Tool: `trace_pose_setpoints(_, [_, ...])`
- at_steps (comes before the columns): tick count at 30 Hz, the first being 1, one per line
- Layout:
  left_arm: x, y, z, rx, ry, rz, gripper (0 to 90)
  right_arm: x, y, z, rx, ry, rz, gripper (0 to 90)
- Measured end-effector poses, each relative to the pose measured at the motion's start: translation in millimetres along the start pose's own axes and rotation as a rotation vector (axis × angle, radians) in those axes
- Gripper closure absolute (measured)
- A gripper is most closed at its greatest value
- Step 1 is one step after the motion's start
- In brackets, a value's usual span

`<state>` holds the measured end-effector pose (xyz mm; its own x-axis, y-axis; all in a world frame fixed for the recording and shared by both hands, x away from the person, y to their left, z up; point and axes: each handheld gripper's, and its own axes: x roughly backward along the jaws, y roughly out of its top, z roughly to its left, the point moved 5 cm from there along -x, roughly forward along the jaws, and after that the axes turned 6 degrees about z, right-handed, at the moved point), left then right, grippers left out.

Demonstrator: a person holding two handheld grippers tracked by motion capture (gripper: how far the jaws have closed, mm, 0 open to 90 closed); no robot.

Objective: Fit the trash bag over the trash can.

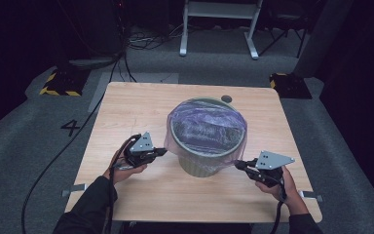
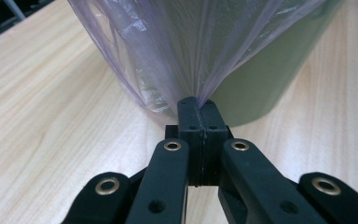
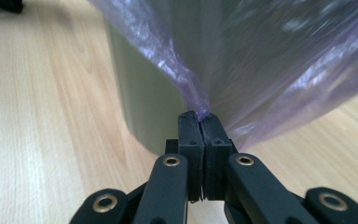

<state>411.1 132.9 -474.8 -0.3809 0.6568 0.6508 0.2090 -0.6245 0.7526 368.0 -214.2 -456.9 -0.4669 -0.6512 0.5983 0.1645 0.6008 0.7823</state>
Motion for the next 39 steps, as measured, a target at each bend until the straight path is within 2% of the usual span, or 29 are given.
trace_pose_setpoints(3, [-3.6,-2.5,0.1,-0.003,0.002,0.018,89.9,-6.6,-5.9,-1.4,-0.01,0.004,0.03,88.4])
trace_pose_setpoints(5, [-6.4,-3.9,0.6,0.005,-0.001,0.02,90.0,-9.1,-7.6,-2.9,-0.023,0.014,0.025,88.5])
trace_pose_setpoints(8, [-12.0,-4.7,-1.2,-0.013,-0.001,0.039,90.0,-11.5,-8.7,-5.5,-0.027,0.012,0.031,88.6])
trace_pose_setpoints(13, [-8.8,-6.0,-8.0,-0.034,-0.022,0.036,89.9,-9.9,-9.9,0.2,0.009,0.031,0.04,87.9])
trace_pose_setpoints(15, [-7.8,-7.3,-13.0,-0.063,-0.025,0.056,89.9,-7.7,-10.4,2.0,0.019,0.04,0.033,87.6])
trace_pose_setpoints(17, [-8.1,-9.3,-15.5,-0.078,-0.01,0.08,89.9,-5.6,-11.1,3.4,0.025,0.062,0.022,87.0])
trace_pose_setpoints(18, [-8.2,-10.5,-14.8,-0.085,0.003,0.091,89.9,-5.8,-11.9,2.9,0.025,0.058,0.03,86.0])
trace_pose_setpoints(20, [-8.7,-11.4,-11.1,-0.071,0.016,0.086,89.5,-7.6,-13.8,0.6,0.02,0.042,0.045,82.4])
trace_pose_setpoints(22, [-8.3,-11.6,-6.5,-0.042,0.027,0.074,80.7,-8.3,-13.8,-0.3,0.014,0.04,0.043,79.7])
trace_pose_setpoints(23, [-7.2,-11.9,-5.3,-0.032,0.027,0.071,71.0,-7.9,-13.4,-0.1,0.014,0.048,0.039,73.7])
trace_pose_setpoints(24, [-4.3,-12.0,-4.2,-0.012,0.022,0.05,65.5,-6.8,-12.7,-0.4,0.013,0.051,0.031,67.4])
trace_pose_setpoints(25, [-0.6,-12.2,-2.5,0.005,0.026,0.033,58.2,-3.5,-11.8,-1.7,0.001,0.051,0.017,64.8])
trace_pose_setpoints(26, [2.8,-12.5,-0.7,0.025,0.028,0.023,48.2,0.3,-11.2,-2.8,-0.005,0.056,0.002,59.0])
trace_pose_setpoints(27, [9.4,-13.3,2.8,0.057,0.019,-0.003,42.4,3.6,-10.7,-4.2,-0.01,0.056,-0.01,52.9])
trace_pose_setpoints(28, [13.8,-14.0,4.8,0.08,0.015,-0.021,36.9,9.6,-9.9,-7.9,-0.031,0.04,-0.029,47.0])
trace_pose_setpoints(29, [20.0,-14.6,7.3,0.105,0.012,-0.046,31.8,13.8,-9.7,-10.1,-0.049,0.031,-0.039,46.2])
trace_pose_setpoints(31, [33.1,-15.4,11.6,0.141,-0.007,-0.1,28.1,26.4,-9.2,-13.5,-0.074,0.02,-0.083,38.9])
trace_pose_setpoints(32, [40.7,-15.0,14.5,0.157,-0.012,-0.131,25.8,32.5,-9.1,-15.2,-0.083,-0.001,-0.097,36.3])
trace_pose_setpoints(37, [63.4,-4.5,24.6,0.188,-0.02,-0.236,19.9,62.6,-0.4,-26.0,-0.129,-0.07,-0.189,36.2])
trace_pose_setpoints(38, [65.6,-1.3,27.3,0.189,-0.012,-0.243,20.0,69.3,4.5,-29.2,-0.135,-0.086,-0.213,36.3])
trace_pose_setpoints(39, [66.6,1.5,28.9,0.189,-0.007,-0.246,20.0,74.0,8.4,-30.0,-0.127,-0.081,-0.228,36.2])
